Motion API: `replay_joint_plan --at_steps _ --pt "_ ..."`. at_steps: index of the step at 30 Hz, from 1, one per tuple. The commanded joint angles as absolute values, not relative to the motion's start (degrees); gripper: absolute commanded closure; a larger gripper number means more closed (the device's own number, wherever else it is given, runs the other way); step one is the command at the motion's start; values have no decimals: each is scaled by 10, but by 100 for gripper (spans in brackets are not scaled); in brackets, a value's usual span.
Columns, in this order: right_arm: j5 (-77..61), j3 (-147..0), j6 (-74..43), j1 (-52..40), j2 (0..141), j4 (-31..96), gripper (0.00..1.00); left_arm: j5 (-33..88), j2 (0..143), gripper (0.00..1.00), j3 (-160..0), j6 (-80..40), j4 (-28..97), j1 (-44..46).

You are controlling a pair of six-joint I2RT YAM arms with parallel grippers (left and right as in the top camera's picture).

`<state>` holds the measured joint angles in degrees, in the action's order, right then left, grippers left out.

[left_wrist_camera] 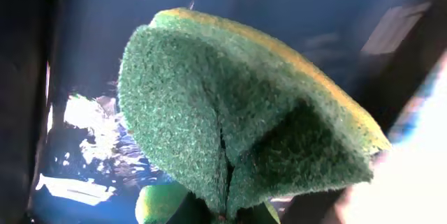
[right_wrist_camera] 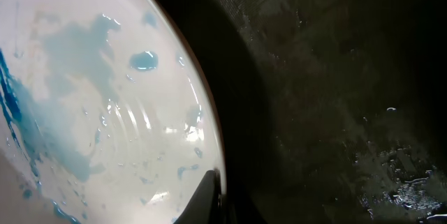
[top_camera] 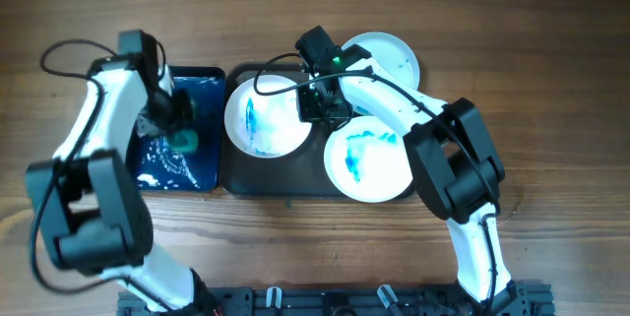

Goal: Clean dirty plates on tray and stack at the side
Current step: 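Grasp the green sponge with the left gripper and lift it from the basin, then scrub the left plate with the sponge while the right gripper holds its rim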

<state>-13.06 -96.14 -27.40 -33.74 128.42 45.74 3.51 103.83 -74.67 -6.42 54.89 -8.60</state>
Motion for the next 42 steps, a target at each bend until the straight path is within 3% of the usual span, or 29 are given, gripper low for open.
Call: replay_joint_plan --at_steps 1,11,14,21,29,33,38,42 --pt "-121 -960 -270 -340 1309 459 96 149 959 96 -774 -106 549 -70" --pt "-131 -960 -269 -337 1309 465 96 95 1005 96 -768 -191 528 68" --pt "-189 -960 -237 -325 1309 463 96 89 1038 96 -768 -221 512 95" --pt "-314 -915 -165 -285 1309 444 96 88 1110 96 -768 -230 467 116" --pt "-320 -905 -182 -275 1309 425 96 20 1156 96 -768 -323 513 130" --pt "-309 -905 -196 -275 1309 423 95 43 1156 96 -768 -319 554 154" --pt "-307 -905 -195 -275 1309 422 96 108 1156 96 -768 -222 622 193" --pt "-307 -905 -197 -275 1309 420 96 102 1156 96 -768 -232 585 203"
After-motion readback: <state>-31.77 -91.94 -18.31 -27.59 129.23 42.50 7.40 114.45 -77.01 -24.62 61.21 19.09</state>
